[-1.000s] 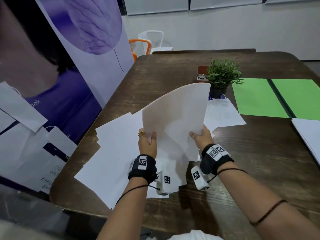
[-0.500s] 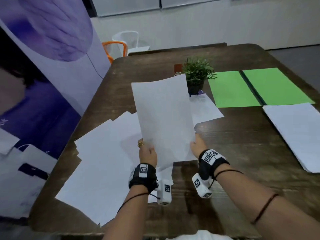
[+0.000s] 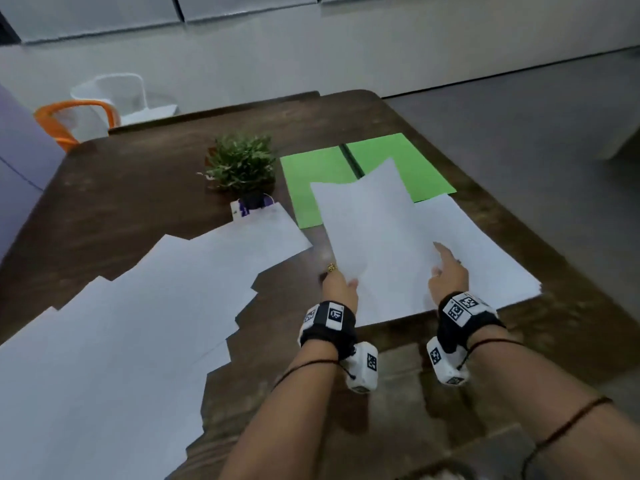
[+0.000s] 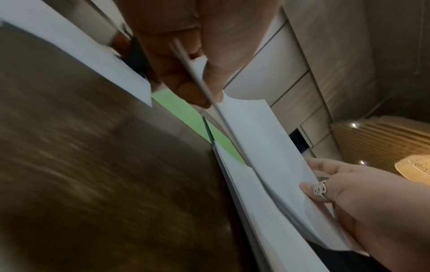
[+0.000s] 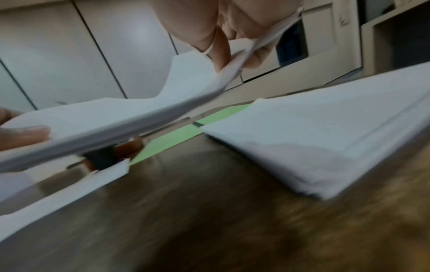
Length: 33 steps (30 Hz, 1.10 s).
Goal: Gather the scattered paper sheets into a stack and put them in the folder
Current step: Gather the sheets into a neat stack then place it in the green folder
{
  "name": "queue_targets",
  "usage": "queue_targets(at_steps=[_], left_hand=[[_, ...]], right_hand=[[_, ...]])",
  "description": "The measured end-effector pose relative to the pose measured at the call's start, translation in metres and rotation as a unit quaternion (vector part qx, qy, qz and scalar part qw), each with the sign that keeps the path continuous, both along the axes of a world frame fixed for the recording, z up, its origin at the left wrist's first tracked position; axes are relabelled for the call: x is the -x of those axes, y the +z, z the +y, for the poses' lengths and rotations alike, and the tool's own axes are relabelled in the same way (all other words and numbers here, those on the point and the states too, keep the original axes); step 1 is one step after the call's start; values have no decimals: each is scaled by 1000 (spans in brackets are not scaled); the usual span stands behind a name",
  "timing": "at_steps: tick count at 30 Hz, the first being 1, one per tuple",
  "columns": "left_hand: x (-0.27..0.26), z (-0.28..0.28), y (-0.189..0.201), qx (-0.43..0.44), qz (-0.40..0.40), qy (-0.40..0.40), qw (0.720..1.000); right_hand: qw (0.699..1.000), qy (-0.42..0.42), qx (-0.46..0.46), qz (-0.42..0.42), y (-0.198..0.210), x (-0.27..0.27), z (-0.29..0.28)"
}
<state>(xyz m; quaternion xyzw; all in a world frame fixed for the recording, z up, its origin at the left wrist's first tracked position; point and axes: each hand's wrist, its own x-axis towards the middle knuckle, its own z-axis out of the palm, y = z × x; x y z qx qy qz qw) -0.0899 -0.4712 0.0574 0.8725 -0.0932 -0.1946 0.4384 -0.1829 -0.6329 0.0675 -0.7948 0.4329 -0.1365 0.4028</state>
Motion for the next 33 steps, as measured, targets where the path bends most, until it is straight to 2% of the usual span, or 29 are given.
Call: queue_targets(at_steps=[5, 10, 13, 16, 20, 23, 28, 31, 33], left_hand=[[29, -107, -16, -2, 38, -33, 999], [40, -159, -43, -36, 68, -33, 996], [47, -162, -53, -148, -5, -32, 988], [44, -147, -53, -155, -62, -19, 986], [19, -90, -48, -187, -122, 6, 975], [5, -21, -46, -249, -136, 19, 959], [1, 131, -50, -349, -83, 99, 928], [12, 224, -57, -380, -53, 146, 912], [19, 279, -59, -402, -33, 148, 903]], right_hand=[[996, -3, 31, 88, -17, 34, -104], [984, 21, 63, 167, -36, 42, -163], [946, 76, 169, 267, -43, 43, -174], [936, 151, 204, 244, -44, 35, -160], [936, 280, 153, 146, -41, 6, -113], [918, 360, 119, 114, -37, -17, -61], [860, 477, 116, 137, -42, -48, 45], [831, 521, 109, 160, -55, -61, 108], [815, 542, 100, 178, -66, -69, 149]])
